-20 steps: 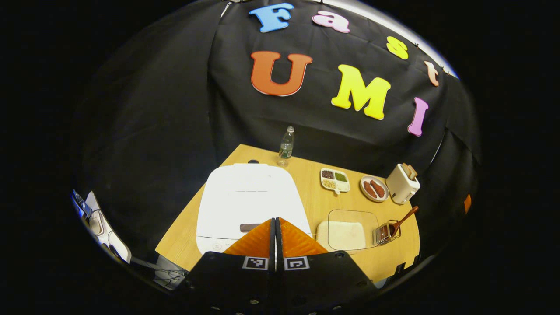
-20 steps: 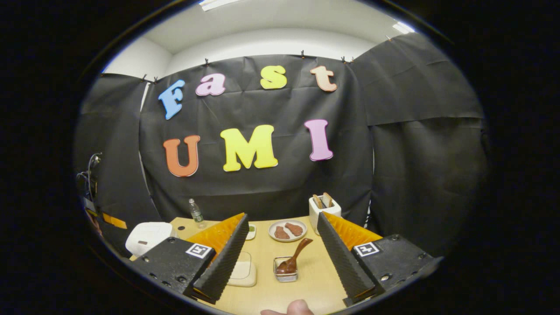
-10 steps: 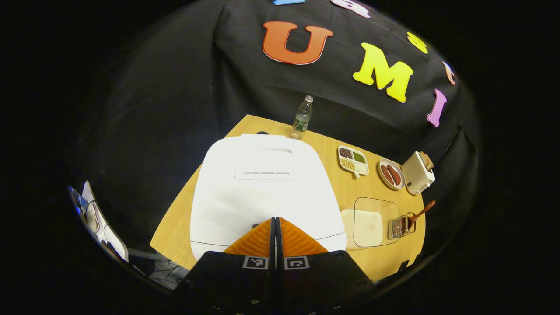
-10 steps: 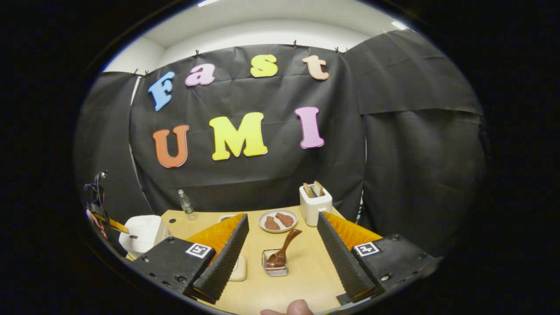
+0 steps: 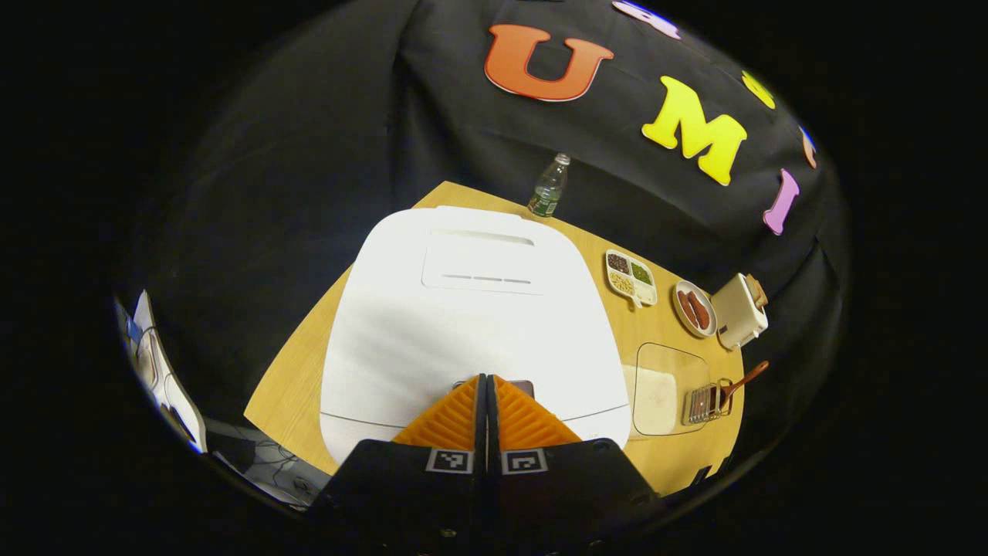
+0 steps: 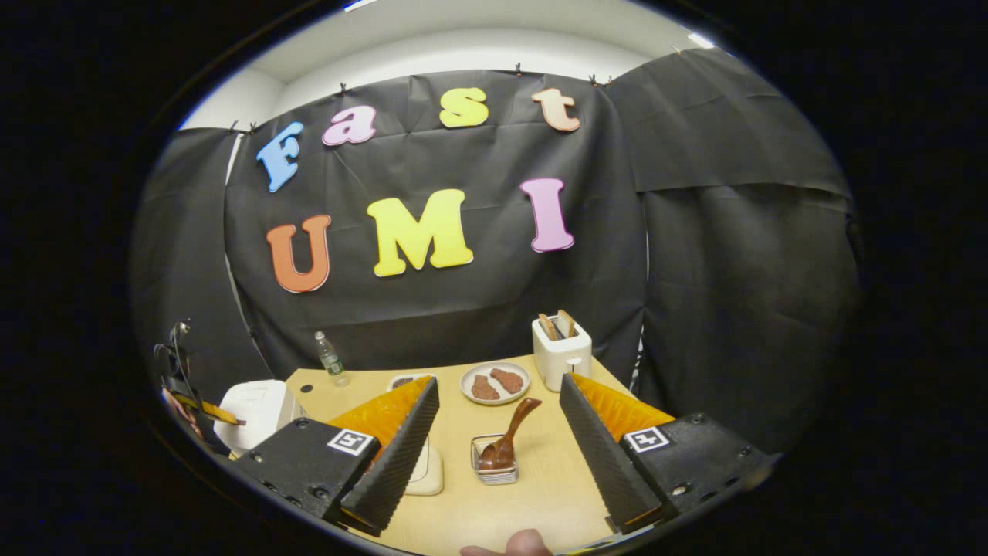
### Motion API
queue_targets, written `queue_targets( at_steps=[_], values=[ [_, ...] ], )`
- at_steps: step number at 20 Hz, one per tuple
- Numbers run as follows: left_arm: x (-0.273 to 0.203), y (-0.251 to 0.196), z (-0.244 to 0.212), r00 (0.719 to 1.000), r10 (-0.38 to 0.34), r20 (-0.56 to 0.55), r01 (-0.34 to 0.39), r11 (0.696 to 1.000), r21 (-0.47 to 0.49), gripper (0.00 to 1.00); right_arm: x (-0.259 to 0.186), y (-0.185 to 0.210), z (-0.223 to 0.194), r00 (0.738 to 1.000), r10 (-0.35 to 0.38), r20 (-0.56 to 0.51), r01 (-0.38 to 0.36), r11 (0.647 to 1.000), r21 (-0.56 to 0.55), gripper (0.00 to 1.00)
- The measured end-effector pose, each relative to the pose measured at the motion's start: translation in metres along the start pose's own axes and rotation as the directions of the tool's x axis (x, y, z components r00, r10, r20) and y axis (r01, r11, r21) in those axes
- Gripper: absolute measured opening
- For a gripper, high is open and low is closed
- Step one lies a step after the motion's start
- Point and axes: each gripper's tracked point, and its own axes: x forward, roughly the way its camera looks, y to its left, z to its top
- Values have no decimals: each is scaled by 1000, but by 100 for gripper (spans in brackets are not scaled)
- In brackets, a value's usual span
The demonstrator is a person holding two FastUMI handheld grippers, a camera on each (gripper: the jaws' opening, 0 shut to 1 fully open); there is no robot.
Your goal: Close the left gripper, press the button to open the rice cooker; take a wooden spoon from the chopstick holder with the right hand, scoop a spoonful of rice and pour it into the rice cooker, then put the wooden spoon back into the chopstick holder.
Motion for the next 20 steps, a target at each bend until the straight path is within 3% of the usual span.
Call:
queue_targets(
  at_steps=[2,7,11,14,19,20],
  values=[
    [1,0,2,1000,-8,10,8,999,-32,0,-1,8,-2,1000,12,-3,-12,1000,7,100],
    [-1,-1,6,1000,5,11,-6,1000,26,0,-5,31,3,997,71,1,-71,997,-8,100],
    [-21,-7,33,993,33,116,-42,996,78,0,-11,34,12,996,81,35,-80,996,-25,100],
    [-45,-17,74,965,32,261,-61,993,103,1,-18,26,15,996,71,46,-70,997,-18,100],
    [-81,-26,125,903,18,430,-47,997,56,1,-26,15,13,998,52,31,-51,999,-6,99],
    [-84,-27,132,893,14,450,-42,998,51,5,-27,15,15,998,51,36,-51,999,-5,100]
  ],
)
